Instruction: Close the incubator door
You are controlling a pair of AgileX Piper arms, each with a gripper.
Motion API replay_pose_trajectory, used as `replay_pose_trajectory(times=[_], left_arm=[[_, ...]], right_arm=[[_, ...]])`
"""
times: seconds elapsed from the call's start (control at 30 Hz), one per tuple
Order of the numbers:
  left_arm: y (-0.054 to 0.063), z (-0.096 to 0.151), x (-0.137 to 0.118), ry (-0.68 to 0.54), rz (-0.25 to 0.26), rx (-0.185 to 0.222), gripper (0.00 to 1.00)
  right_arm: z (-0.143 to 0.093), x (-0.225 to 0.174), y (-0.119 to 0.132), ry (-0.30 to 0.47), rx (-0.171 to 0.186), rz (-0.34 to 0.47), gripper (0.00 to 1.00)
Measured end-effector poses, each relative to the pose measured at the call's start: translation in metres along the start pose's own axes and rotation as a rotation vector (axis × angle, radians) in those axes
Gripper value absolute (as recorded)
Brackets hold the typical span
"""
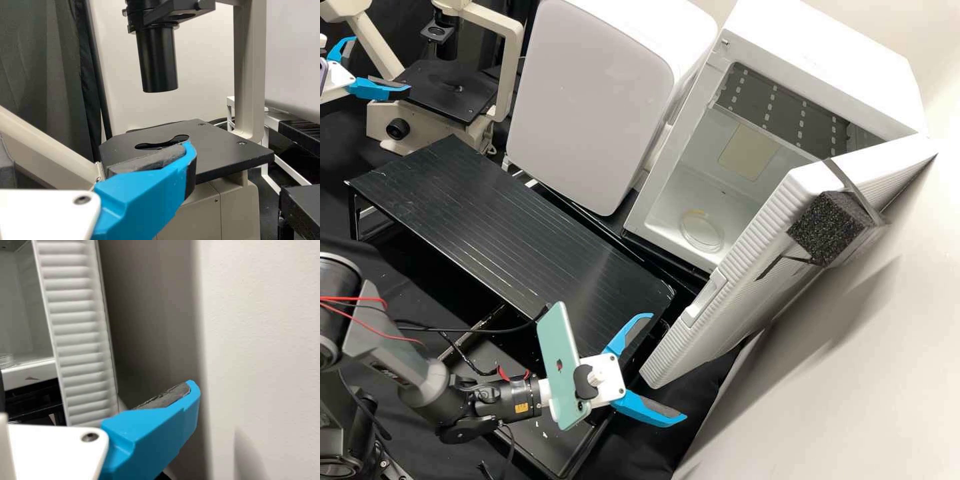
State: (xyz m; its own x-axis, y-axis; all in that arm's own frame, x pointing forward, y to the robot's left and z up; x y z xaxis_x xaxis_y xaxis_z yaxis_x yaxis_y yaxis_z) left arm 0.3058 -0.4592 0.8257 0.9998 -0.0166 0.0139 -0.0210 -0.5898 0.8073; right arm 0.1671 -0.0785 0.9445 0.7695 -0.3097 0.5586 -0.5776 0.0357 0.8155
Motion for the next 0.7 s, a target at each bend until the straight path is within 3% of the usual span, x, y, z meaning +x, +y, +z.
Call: replay_pose_trajectory(times=[0.23, 0.7], left_arm=[[0.0, 0.0, 0.0, 0.0, 0.0, 0.0, 1.0], [0.0, 0.0, 0.0, 0.0, 0.0, 0.0, 1.0]], right_arm=[[-0.003, 0.007, -0.002, 0.026, 0.009, -0.016, 1.0], [-0.022, 0.008, -0.016, 0.117, 0.181, -0.152, 1.0]])
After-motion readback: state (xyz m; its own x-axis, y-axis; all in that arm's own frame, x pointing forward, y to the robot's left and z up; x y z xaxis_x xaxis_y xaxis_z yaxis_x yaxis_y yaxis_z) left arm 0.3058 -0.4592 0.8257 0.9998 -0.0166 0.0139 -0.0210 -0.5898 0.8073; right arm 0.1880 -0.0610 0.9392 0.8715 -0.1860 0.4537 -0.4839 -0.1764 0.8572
